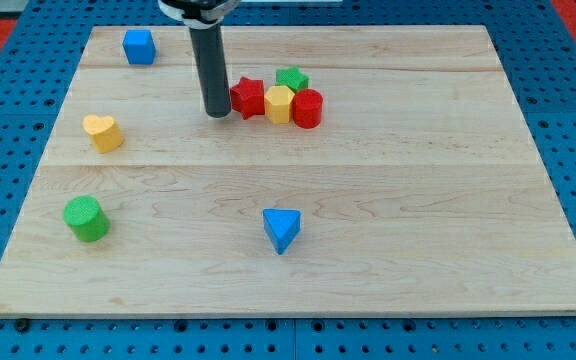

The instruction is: Push the yellow heart into the red circle

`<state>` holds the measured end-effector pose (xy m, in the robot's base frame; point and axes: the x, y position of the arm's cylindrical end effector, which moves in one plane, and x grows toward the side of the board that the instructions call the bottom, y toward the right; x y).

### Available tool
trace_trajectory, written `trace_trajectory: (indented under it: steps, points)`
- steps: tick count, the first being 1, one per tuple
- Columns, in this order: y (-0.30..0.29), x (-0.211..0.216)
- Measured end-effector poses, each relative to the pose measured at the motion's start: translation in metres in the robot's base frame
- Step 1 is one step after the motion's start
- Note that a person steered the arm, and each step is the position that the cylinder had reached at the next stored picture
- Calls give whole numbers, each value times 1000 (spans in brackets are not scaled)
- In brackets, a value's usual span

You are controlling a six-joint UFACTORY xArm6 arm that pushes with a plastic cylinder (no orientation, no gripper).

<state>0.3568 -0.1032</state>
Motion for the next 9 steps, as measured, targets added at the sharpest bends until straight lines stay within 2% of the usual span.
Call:
trace_trajectory:
  steps: [2, 3, 4, 6, 8, 9]
  points:
    - [-108, -13]
    - [-154, 3]
    - [-155, 39]
    - [-102, 49]
    - [-84, 97]
    - [-54, 97]
